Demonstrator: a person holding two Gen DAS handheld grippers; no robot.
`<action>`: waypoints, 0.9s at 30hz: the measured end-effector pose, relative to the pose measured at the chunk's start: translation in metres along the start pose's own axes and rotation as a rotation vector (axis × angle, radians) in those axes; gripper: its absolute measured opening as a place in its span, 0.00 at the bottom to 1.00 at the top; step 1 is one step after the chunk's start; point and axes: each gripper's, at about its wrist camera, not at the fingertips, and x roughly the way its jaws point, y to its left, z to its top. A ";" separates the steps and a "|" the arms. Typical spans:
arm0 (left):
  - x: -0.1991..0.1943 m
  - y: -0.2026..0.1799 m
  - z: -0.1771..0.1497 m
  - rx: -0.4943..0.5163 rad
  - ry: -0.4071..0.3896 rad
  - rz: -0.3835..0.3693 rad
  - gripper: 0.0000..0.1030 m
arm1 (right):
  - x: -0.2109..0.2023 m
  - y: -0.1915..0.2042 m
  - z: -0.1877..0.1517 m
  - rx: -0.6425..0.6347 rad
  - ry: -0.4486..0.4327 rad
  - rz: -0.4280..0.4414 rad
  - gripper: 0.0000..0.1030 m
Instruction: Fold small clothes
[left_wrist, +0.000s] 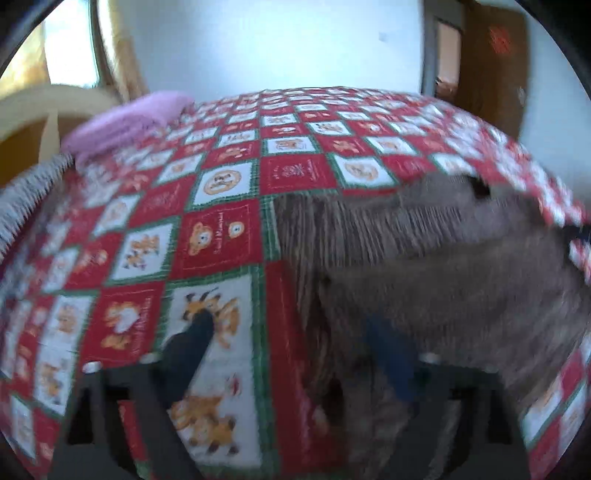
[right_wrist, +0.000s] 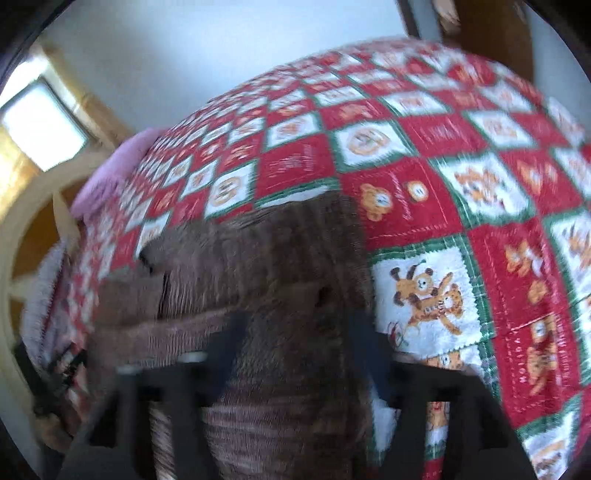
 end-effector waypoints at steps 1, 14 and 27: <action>-0.006 -0.005 -0.007 0.041 -0.008 -0.006 0.88 | -0.001 0.006 -0.004 -0.042 0.000 -0.003 0.68; 0.034 -0.008 0.043 0.111 -0.040 0.234 0.95 | 0.038 0.077 0.023 -0.426 -0.012 -0.260 0.68; 0.022 0.034 0.018 0.027 0.001 0.240 0.98 | 0.009 0.094 -0.027 -0.603 0.039 -0.184 0.68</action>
